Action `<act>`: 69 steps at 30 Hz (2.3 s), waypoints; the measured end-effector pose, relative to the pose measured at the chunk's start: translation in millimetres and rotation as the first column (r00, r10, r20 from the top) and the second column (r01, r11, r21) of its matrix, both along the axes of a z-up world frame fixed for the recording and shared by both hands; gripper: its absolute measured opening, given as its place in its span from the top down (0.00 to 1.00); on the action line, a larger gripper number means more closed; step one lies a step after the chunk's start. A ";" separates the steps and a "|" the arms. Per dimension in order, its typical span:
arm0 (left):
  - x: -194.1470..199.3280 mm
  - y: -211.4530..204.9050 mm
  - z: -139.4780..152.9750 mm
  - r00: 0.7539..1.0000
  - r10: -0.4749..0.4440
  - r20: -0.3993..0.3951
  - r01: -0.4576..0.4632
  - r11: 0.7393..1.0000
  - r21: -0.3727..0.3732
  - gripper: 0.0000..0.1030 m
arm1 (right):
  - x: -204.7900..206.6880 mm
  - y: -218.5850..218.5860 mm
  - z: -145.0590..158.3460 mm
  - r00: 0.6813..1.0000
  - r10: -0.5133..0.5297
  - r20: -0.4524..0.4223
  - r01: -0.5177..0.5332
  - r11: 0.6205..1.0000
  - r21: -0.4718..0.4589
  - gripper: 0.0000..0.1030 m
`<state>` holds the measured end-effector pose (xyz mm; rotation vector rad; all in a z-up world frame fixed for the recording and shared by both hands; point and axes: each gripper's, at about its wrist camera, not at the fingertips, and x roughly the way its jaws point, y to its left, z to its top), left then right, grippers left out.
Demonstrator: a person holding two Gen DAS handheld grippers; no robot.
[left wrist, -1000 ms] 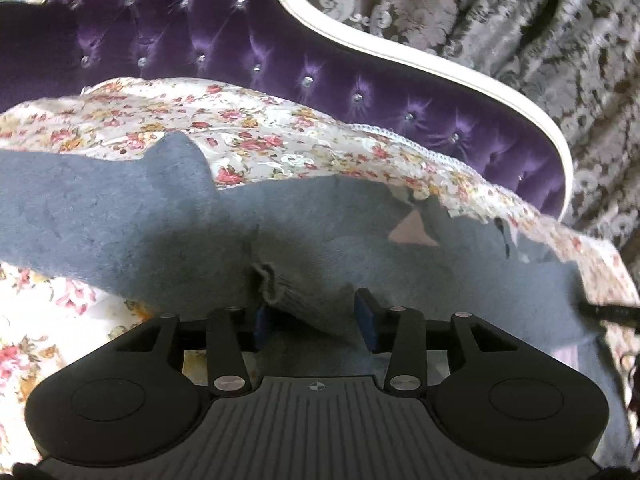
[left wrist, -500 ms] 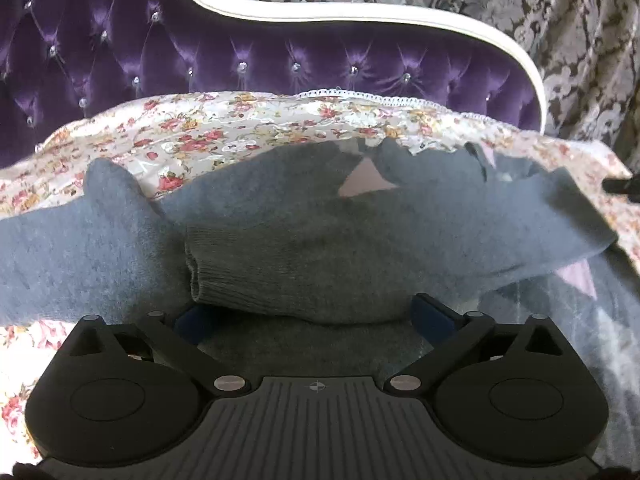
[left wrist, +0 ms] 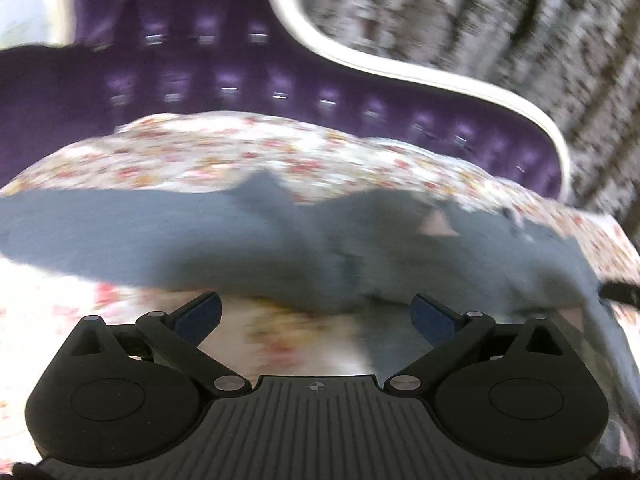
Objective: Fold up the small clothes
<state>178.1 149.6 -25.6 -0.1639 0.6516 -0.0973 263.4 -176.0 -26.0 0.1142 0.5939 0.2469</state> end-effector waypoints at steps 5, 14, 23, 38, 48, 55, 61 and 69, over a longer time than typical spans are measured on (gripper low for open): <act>-8.0 70.2 -0.3 0.984 0.180 0.013 -0.180 0.984 -0.020 0.02 | -9.2 29.5 -6.2 0.997 0.073 -0.012 -0.073 0.997 0.022 0.01; 4.3 148.0 -13.4 0.913 0.407 -0.016 -0.407 0.913 -0.028 0.26 | -17.9 62.4 -1.2 0.989 0.150 0.005 -0.150 0.988 0.037 0.01; 23.8 187.9 -27.5 0.897 0.442 -0.025 -0.441 0.887 -0.137 0.26 | -17.1 80.5 -5.9 0.980 0.197 -0.004 -0.197 0.980 0.030 0.01; 33.0 216.2 -42.0 0.797 0.598 -0.091 -0.601 0.767 -0.225 0.60 | -16.5 81.6 -14.9 0.979 0.203 -0.037 -0.202 0.979 0.037 0.01; 26.5 230.2 -31.4 0.800 0.597 -0.062 -0.587 0.758 -0.285 0.67 | -17.4 80.7 -17.1 0.977 0.207 -0.050 -0.205 0.978 0.044 0.01; 36.0 231.2 -32.0 0.818 0.574 -0.046 -0.563 0.781 -0.269 0.95 | -18.3 84.4 -17.6 0.975 0.216 -0.056 -0.214 0.976 0.035 0.01; 16.0 216.9 -1.3 0.796 0.600 0.080 -0.568 0.786 -0.244 0.95 | -16.7 82.6 -19.9 0.973 0.219 -0.068 -0.216 0.975 0.042 0.01; -10.9 179.9 75.6 0.809 0.510 0.291 -0.467 0.860 -0.207 0.95 | -18.8 74.1 -20.0 0.974 0.215 -0.066 -0.210 0.975 0.074 0.00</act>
